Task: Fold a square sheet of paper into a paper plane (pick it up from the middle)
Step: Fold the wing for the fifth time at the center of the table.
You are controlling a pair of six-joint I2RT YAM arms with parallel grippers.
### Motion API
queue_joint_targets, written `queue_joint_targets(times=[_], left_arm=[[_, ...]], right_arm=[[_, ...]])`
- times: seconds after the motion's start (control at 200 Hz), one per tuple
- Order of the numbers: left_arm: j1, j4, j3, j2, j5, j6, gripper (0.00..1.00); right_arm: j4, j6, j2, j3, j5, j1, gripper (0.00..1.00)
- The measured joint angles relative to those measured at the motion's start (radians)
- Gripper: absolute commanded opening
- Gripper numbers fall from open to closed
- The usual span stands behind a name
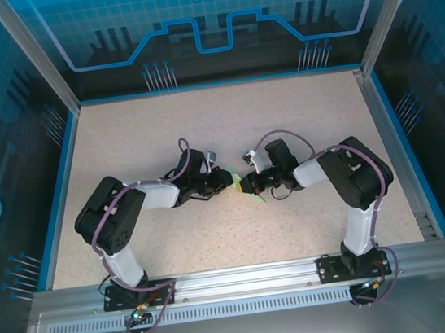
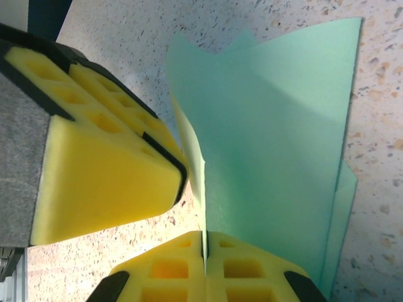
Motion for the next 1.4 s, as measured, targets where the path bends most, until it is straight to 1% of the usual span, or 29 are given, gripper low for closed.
queue_joint_targets(times=[0.27, 0.705, 1.075, 1.396], left_arm=[[0.001, 0.025, -0.056, -0.048, -0.041, 0.000, 0.18], [0.002, 0.091, -0.058, -0.051, -0.066, -0.008, 0.17], [0.003, 0.126, -0.058, -0.002, -0.055, -0.012, 0.16], [0.003, 0.149, -0.057, 0.047, -0.048, -0.014, 0.15]], right_arm=[[0.007, 0.058, 0.014, 0.000, -0.004, -0.005, 0.04], [0.036, 0.158, 0.027, 0.000, -0.019, -0.018, 0.03], [0.074, 0.235, 0.032, -0.012, -0.019, -0.023, 0.01], [0.080, 0.266, 0.032, -0.014, -0.019, -0.025, 0.01]])
